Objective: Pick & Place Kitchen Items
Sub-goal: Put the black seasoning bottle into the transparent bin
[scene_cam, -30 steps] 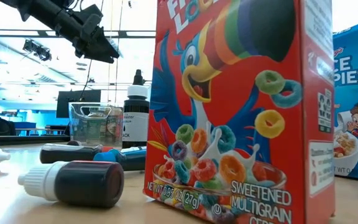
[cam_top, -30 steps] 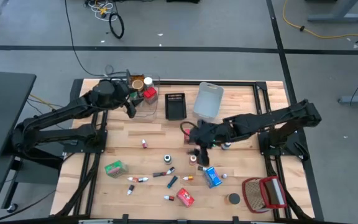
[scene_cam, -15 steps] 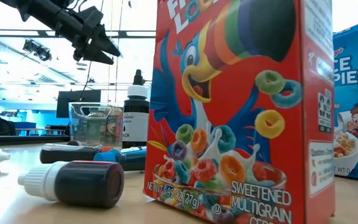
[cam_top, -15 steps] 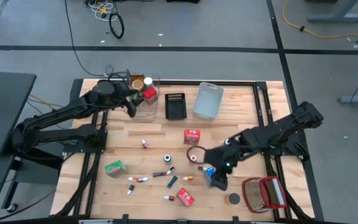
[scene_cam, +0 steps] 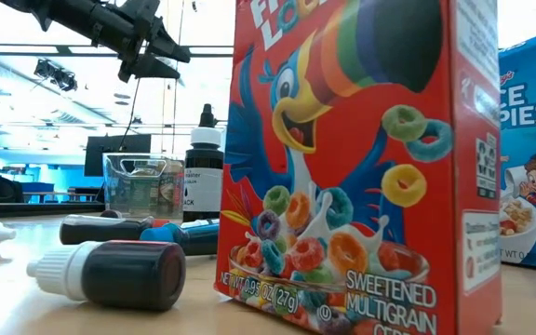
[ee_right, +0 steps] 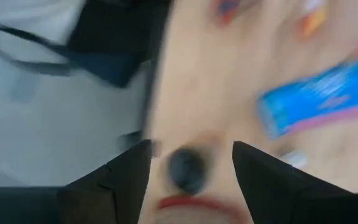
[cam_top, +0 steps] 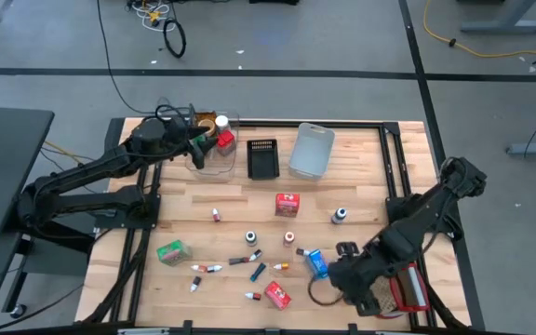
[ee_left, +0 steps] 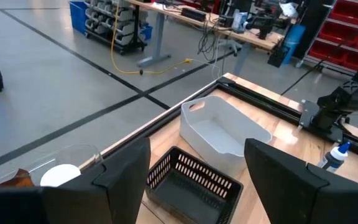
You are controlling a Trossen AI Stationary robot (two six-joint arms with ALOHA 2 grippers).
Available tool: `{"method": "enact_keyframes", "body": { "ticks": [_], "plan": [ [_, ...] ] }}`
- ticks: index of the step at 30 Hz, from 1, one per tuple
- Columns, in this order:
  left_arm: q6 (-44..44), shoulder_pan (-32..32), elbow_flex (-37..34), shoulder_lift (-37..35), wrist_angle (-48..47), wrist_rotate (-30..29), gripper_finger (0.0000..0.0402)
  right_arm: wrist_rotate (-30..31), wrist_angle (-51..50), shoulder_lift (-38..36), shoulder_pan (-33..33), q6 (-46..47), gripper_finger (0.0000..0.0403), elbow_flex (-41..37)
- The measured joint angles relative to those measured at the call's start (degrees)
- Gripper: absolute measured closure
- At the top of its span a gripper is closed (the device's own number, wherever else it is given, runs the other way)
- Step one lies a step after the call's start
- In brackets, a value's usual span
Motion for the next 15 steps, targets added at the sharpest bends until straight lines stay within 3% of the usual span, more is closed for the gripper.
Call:
{"method": "enact_keyframes", "body": {
  "ticks": [3, 5, 7, 12, 15],
  "plan": [
    [-0.05, 0.0, 0.0, 0.0, 0.13, 0.02, 0.0133, 11.87, 0.56, 1.55, 1.96, -6.08, 0.0168, 0.0],
    [-0.04, 0.0, 0.0, 0.0, 0.15, 0.02, 0.0134, 14.01, 0.45, 2.49, 2.39, -6.91, 0.0168, 0.0],
    [-0.04, -0.02, 0.0, 0.0, 0.15, 0.02, 0.0133, 11.63, 0.14, 3.46, 2.59, -6.87, 0.0168, 0.0],
    [-0.07, -0.01, 0.0, 0.0, 0.11, 0.03, 0.0133, -2.97, 0.72, 6.85, 2.57, -7.74, 0.0168, 0.0],
    [-1.12, 0.0, 0.0, 0.0, 0.12, 0.04, 0.0134, -6.77, 1.82, 8.83, 2.55, -6.95, 0.0168, 0.0]
  ]
}}
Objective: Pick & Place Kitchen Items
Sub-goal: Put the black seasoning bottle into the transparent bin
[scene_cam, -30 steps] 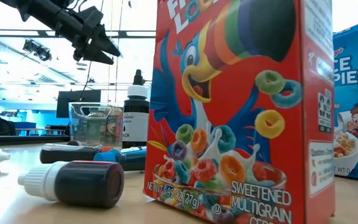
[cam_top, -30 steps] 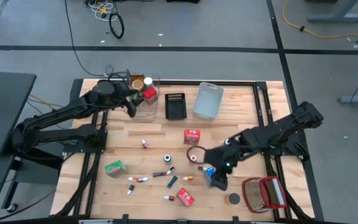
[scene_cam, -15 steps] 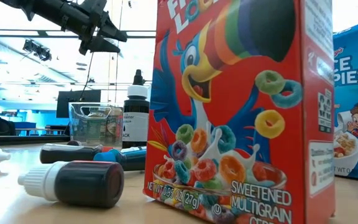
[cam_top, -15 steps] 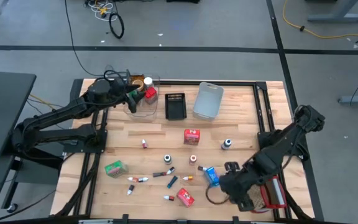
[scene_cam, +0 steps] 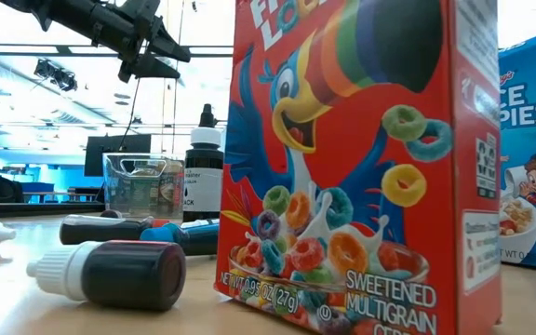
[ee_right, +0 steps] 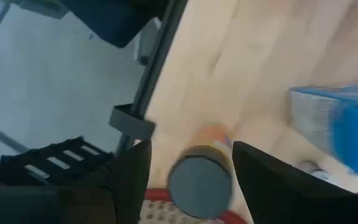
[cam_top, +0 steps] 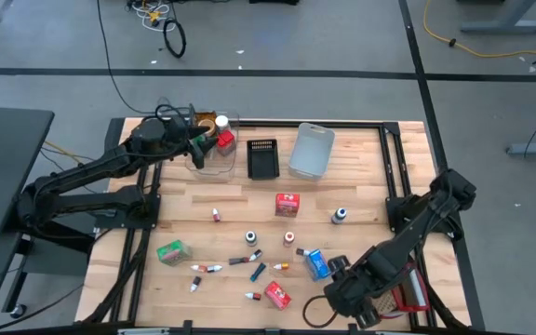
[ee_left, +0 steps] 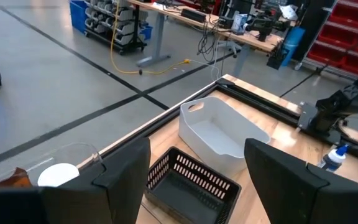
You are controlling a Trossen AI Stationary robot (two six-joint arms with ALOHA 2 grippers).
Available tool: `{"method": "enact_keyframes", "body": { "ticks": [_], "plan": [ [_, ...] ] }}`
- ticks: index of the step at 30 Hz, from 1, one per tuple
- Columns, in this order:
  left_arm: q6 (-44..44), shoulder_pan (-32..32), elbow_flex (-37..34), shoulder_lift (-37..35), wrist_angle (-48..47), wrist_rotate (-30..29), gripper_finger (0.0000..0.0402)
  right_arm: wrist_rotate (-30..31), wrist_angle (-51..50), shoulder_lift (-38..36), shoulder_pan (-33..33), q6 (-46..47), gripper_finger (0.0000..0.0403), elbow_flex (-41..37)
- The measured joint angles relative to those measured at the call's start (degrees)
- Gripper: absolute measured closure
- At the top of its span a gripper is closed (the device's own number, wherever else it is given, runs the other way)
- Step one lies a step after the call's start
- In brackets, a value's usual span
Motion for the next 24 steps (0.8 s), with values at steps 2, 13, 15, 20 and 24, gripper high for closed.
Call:
{"method": "enact_keyframes", "body": {
  "ticks": [2, 13, 15, 20, 24],
  "plan": [
    [-0.23, 0.0, 0.0, 0.0, -0.02, 0.0, 0.0133, -0.3, 1.08, 1.07, 0.02, 1.13, 0.0168, 0.0],
    [-0.25, 0.0, 0.02, 0.0, 4.35, -0.15, 0.0133, -2.56, -0.21, 2.94, -0.05, -1.24, 0.0168, 0.0],
    [-0.02, 0.0, 0.02, 0.0, 5.13, -0.15, 0.0132, -2.03, -1.09, 2.94, 0.55, -4.44, 0.0168, 0.0],
    [1.71, -0.01, 0.02, -0.01, 5.19, -0.19, 0.0133, 2.95, -2.54, 2.94, 2.48, -9.25, 0.0168, 0.0],
    [2.4, 0.0, 0.02, -0.02, 5.17, -0.22, 0.0133, 3.88, -2.58, 2.94, 3.17, -10.75, 0.0168, 0.0]
  ]
}}
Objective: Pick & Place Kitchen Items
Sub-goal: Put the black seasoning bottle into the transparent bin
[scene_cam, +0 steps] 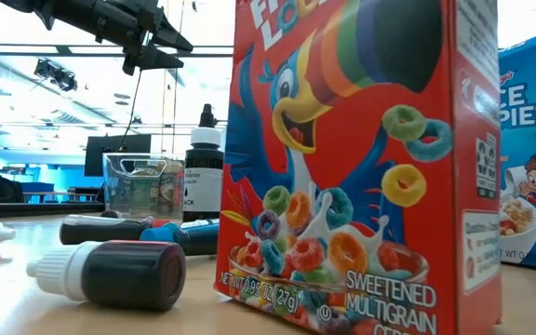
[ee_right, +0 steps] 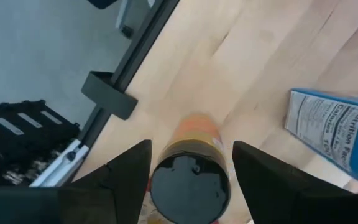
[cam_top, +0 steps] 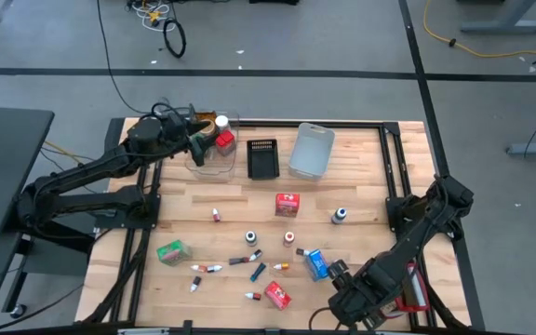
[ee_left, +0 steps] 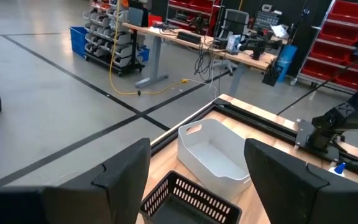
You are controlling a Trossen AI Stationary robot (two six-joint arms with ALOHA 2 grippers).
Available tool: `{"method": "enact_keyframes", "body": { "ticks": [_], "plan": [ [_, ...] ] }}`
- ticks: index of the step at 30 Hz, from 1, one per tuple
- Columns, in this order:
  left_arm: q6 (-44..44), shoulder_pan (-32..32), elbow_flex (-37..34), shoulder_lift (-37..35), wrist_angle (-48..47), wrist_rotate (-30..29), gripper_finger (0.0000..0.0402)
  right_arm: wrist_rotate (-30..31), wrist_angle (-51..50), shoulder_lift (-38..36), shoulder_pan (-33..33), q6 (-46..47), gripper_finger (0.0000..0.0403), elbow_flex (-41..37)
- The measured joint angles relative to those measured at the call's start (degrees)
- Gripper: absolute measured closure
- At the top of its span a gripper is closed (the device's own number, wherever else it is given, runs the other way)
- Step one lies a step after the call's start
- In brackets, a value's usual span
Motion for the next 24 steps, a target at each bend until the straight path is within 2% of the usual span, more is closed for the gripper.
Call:
{"method": "enact_keyframes", "body": {
  "ticks": [16, 24],
  "plan": [
    [1.5, -0.01, 0.0, 0.0, -0.02, -0.28, 0.0133, -1.08, -3.32, 0.0, 0.46, -5.07, 0.0168, 0.0],
    [1.5, -0.01, 0.0, 0.0, -0.05, -0.28, 0.0132, -0.61, -1.75, 0.26, 0.46, -4.68, 0.0168, -1.11]
  ]
}}
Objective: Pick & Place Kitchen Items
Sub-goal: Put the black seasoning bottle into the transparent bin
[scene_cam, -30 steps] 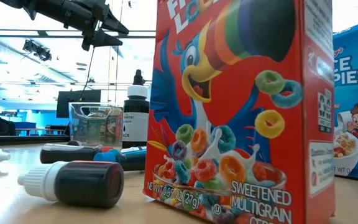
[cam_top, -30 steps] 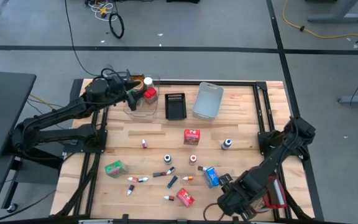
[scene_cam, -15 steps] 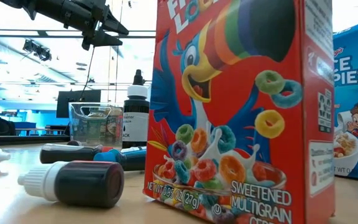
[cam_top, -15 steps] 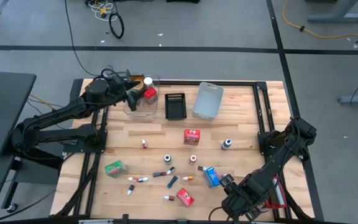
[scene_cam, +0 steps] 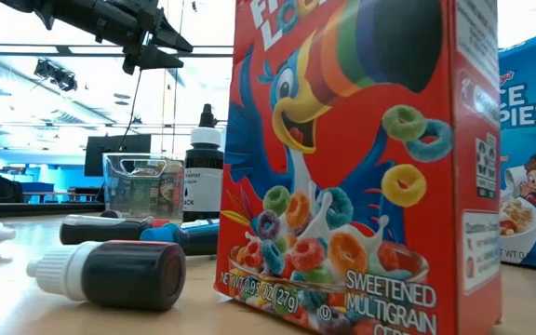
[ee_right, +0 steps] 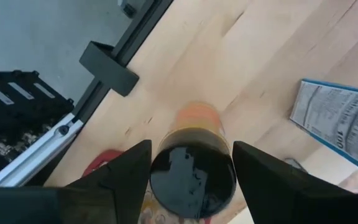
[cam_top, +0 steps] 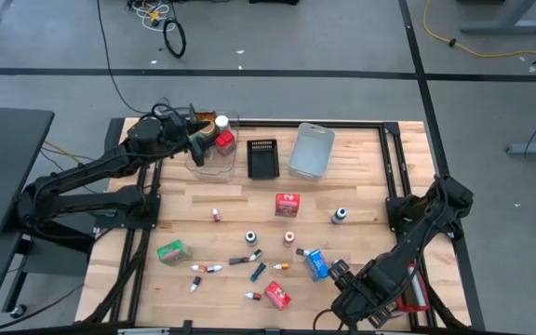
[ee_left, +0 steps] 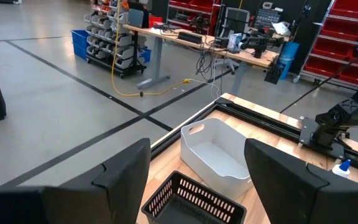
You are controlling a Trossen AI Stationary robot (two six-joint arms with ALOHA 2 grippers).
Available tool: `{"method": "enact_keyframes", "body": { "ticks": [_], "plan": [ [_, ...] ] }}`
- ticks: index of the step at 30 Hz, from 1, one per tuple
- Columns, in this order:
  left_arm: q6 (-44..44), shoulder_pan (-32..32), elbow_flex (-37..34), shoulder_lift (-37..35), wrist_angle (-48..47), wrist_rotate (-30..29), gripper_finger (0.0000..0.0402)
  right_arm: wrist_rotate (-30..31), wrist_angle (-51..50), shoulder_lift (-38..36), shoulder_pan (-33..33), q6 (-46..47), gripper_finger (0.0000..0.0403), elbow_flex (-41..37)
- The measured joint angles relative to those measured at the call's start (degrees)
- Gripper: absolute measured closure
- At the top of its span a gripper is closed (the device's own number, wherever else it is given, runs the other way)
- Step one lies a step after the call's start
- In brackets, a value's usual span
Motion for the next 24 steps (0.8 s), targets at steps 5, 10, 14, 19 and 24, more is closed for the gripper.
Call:
{"method": "enact_keyframes", "body": {
  "ticks": [5, 10, 14, 19, 24],
  "plan": [
    [0.99, 0.01, 0.0, 0.0, 0.02, 0.0, 0.0134, 0.58, 2.1, -0.04, 0.0, 0.62, 0.0168, -3.54],
    [1.18, 0.01, 0.0, 0.0, 0.03, 0.01, 0.0132, 1.62, 1.24, 0.0, -0.15, 2.05, 0.0168, -4.13],
    [1.29, 0.01, 0.0, 0.0, 0.11, 0.01, 0.0134, 0.52, 0.77, 0.0, -0.08, -2.33, 0.0172, -4.13],
    [1.29, 0.01, 0.0, 0.0, 0.07, 0.01, 0.0132, 0.31, 0.26, 0.0, -0.28, -0.7, 0.0193, -4.09],
    [1.77, 0.01, 0.0, 0.0, 0.03, 0.01, 0.0133, -4.56, 0.08, 0.0, -0.34, 5.7, 0.0198, -4.13]
  ]
}}
